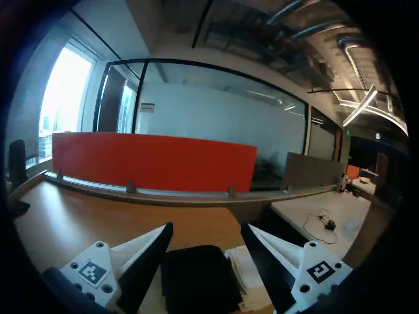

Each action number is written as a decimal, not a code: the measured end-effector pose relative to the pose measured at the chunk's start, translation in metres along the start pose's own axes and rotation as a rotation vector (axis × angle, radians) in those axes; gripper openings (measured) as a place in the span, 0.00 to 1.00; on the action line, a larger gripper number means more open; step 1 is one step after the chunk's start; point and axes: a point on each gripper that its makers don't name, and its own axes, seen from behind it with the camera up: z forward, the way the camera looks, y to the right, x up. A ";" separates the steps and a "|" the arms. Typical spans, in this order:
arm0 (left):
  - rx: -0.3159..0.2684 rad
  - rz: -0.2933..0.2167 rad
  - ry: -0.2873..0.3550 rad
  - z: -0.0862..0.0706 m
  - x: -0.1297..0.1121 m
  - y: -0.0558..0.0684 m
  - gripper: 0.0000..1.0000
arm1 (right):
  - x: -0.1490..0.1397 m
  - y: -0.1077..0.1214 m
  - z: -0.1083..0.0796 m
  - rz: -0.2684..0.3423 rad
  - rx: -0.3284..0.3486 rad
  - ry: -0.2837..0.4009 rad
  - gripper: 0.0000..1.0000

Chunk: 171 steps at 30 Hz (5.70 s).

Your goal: Fold towel

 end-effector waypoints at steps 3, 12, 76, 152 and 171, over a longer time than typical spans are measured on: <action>0.008 0.006 0.065 0.002 0.022 -0.003 0.94 | 0.004 -0.002 -0.002 0.000 0.008 0.006 1.00; -0.018 -0.051 0.246 -0.003 0.077 -0.004 0.94 | 0.013 -0.007 -0.007 0.017 0.030 0.028 1.00; -0.070 -0.041 0.292 0.034 0.034 -0.004 0.94 | 0.056 -0.220 -0.030 0.019 0.245 0.127 1.00; -0.039 -0.052 0.350 0.074 -0.105 -0.008 0.94 | -0.006 -0.234 -0.031 0.081 0.212 0.132 1.00; -0.039 -0.052 0.349 0.075 -0.105 -0.008 0.94 | -0.017 -0.215 -0.021 0.020 0.199 0.180 1.00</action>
